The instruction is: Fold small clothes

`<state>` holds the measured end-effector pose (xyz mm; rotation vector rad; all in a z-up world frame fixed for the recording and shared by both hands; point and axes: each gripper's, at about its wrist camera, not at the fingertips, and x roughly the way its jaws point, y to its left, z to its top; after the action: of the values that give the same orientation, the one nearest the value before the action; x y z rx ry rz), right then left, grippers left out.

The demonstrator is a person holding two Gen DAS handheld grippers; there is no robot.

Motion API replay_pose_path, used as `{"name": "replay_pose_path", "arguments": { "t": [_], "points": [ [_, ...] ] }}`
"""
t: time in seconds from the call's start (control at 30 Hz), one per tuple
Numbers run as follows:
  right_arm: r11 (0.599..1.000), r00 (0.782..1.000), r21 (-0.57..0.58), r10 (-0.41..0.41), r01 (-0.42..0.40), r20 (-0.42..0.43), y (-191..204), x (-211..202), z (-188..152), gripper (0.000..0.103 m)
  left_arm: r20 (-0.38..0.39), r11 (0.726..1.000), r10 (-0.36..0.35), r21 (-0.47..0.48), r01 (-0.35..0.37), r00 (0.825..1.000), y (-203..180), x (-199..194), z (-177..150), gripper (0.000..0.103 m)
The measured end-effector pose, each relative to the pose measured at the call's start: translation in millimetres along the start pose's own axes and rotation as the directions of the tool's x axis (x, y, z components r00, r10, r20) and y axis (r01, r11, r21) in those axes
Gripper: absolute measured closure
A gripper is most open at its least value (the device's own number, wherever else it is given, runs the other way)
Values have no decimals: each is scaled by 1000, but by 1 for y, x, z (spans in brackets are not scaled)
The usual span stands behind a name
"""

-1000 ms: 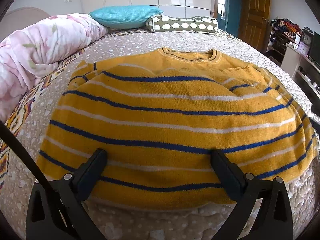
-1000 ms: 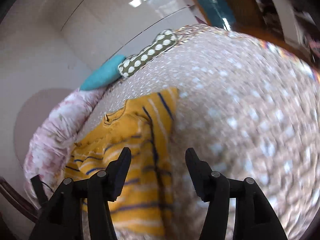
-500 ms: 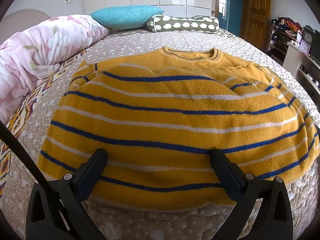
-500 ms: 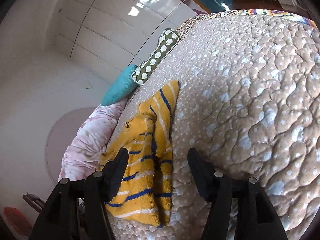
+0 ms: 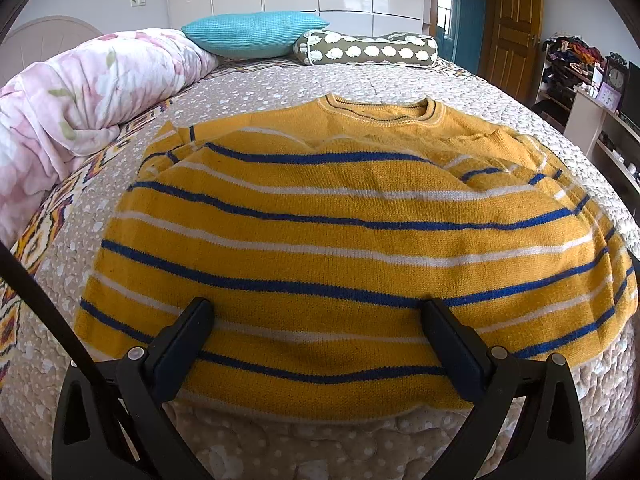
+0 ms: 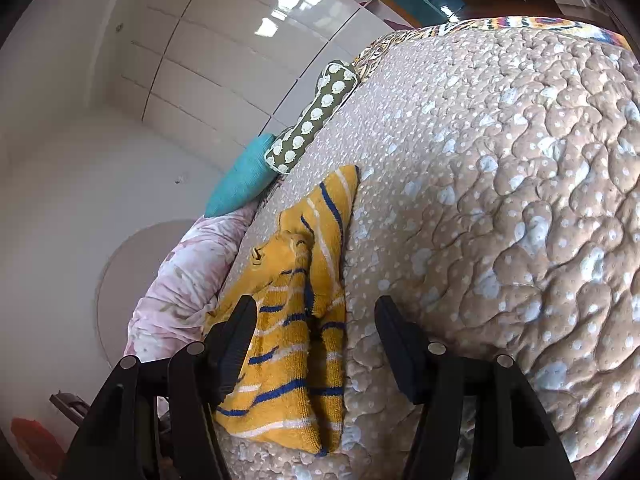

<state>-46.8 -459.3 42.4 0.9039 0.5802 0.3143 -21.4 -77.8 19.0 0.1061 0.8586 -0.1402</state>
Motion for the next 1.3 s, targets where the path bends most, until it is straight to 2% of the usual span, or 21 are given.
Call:
{"name": "replay_pose_path", "arguments": {
  "t": [0.3, 0.43, 0.57, 0.67, 0.8, 0.93, 1.07, 1.13, 1.2, 1.27, 1.3],
  "points": [
    [1000, 1000, 3, -7, 7, 6, 0, -3, -1, 38, 2, 1000, -1, 0, 1, 1000, 0, 0, 1, 0],
    [999, 999, -2, -35, 35, 4, 4, -1, -3, 39, 2, 1000, -2, 0, 2, 1000, 0, 0, 0, 0],
    [993, 993, -38, -113, 113, -15, 15, 6, -5, 39, 7, 1000, -10, -9, 10, 1000, 1, -2, 0, 0],
    [979, 979, -60, -199, 196, -45, 24, 14, -7, 39, 15, 999, -28, -20, 29, 999, 3, -4, -1, 0],
    [965, 964, -13, -262, 261, -42, 31, 9, -15, 38, 40, 995, -82, -53, 84, 996, 9, -9, -3, 0],
    [961, 963, 51, -269, 270, -32, 35, -1, -28, 38, 78, 982, -147, -106, 154, 986, 22, -18, -6, 0],
    [961, 964, 79, -261, 264, -51, 41, 1, -36, 36, 138, 953, -221, -179, 244, 965, 42, -47, -11, 0],
    [961, 965, 96, -254, 259, -62, 42, 8, -37, 36, 176, 946, -232, -189, 264, 957, 53, -67, -7, 0],
    [958, 963, 97, -264, 269, -61, 47, 18, -36, 35, 248, 955, -188, -178, 236, 950, 66, -90, -1, 0],
    [949, 952, 88, -295, 301, -76, 52, 32, -34, 35, 317, 976, -69, -176, 131, 946, 81, -108, 3, 0],
    [941, 943, 83, -323, 329, -81, 55, 38, -32, 36, 341, 981, 15, -185, 51, 940, 91, -113, 6, 0]
  ]
}}
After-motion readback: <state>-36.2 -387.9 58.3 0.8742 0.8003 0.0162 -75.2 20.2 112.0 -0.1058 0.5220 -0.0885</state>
